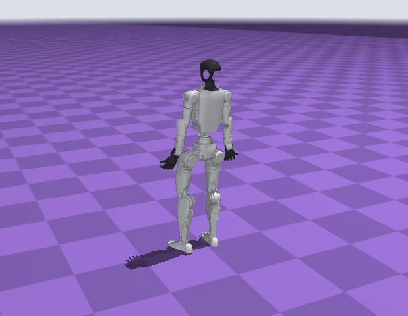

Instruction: Kungfu

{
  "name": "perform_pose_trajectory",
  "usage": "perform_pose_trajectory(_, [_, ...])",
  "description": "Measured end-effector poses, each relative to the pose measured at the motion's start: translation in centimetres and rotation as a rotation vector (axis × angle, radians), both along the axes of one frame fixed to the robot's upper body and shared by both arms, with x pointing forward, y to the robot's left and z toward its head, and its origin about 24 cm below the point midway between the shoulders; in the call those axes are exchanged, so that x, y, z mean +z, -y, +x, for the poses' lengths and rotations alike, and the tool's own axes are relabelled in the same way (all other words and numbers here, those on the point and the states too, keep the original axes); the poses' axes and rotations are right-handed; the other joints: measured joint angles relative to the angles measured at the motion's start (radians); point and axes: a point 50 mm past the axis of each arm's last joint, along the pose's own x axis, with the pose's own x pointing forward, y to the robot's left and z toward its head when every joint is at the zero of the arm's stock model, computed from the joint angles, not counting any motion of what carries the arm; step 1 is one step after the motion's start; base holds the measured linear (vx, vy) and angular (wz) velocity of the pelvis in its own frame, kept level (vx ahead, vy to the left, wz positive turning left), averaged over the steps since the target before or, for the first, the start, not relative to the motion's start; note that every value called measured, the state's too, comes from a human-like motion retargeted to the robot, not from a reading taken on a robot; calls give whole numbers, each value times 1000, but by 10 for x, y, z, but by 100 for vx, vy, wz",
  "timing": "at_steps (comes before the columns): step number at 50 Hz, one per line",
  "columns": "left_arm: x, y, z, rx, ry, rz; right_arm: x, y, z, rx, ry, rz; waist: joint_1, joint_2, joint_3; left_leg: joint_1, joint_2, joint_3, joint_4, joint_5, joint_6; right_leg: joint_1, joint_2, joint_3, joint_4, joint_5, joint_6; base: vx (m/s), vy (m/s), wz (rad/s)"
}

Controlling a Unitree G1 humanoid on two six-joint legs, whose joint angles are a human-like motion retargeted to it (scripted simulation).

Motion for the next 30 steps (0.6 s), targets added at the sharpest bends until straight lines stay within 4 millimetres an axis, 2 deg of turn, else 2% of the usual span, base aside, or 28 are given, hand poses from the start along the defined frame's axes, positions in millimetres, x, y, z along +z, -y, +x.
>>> perform_pose_trajectory(12, [4, 0, 33, 390, 221, -68, 9, 27, 17, -250, 160, -75, 18, 5, 27, -25, 2, -9, 12, 17, -2, -14, -3, -16, 12, 3, -9, -11, 6, 8])
perform_pose_trajectory(15, [6, -4, 39, 378, 243, -61, 11, 34, 21, -254, 174, -90, 21, 7, 33, -32, 4, -8, 16, 20, -5, -18, -4, -21, 14, 1, -8, -10, 2, 5])
perform_pose_trajectory(18, [9, -14, 42, 238, 236, -3, 14, 41, 23, -176, 144, -101, 25, 14, 41, -41, 9, -11, 22, 10, -21, -23, 3, -29, 20, -34, -13, -9, 1, 3])
perform_pose_trajectory(20, [13, -26, 43, 24, 183, 106, 15, 47, 21, -34, 57, -109, 27, 23, 43, -58, 13, -47, 41, -60, -51, -28, 13, -31, 31, -119, -15, -9, -2, 7])
perform_pose_trajectory(22, [18, -41, 45, -338, 82, 256, 19, 58, 15, 262, -122, -146, 15, 29, 43, -90, 21, -75, 80, -135, -68, -43, 21, -5, 51, -196, -5, -8, -7, 31])
perform_pose_trajectory(23, [20, -47, 46, -553, 27, 332, 21, 65, 12, 466, -234, -184, 8, 28, 40, -112, 21, -97, 98, -164, -67, -61, 27, 27, 60, -214, -11, -6, -8, 36])
perform_pose_trajectory(25, [26, -59, 48, -1013, -85, 482, 27, 79, 8, 958, -479, -286, -4, 23, 32, -133, 0, -152, 110, -213, -50, -88, 58, 118, 67, -225, -30, -3, -8, 26])
perform_pose_trajectory(27, [33, -71, 54, -1502, -176, 623, 33, 94, 11, 1509, -719, -423, -3, 11, 44, -132, -29, -181, 109, -240, -36, -91, 82, 187, 59, -143, -56, -3, -10, 6])
perform_pose_trajectory(28, [37, -79, 59, -1757, -229, 689, 37, 101, 15, 1788, -826, -508, -3, 0, 54, -134, -41, -188, 115, -246, -41, -86, 73, 184, 48, -63, -54, -7, -9, 15])
perform_pose_trajectory(30, [48, -97, 69, -2276, -387, 835, 48, 117, 25, 2314, -1018, -700, 0, -16, 61, -134, -48, -195, 128, -241, -60, -78, 51, 154, 26, 6, -37, -7, -10, 20])
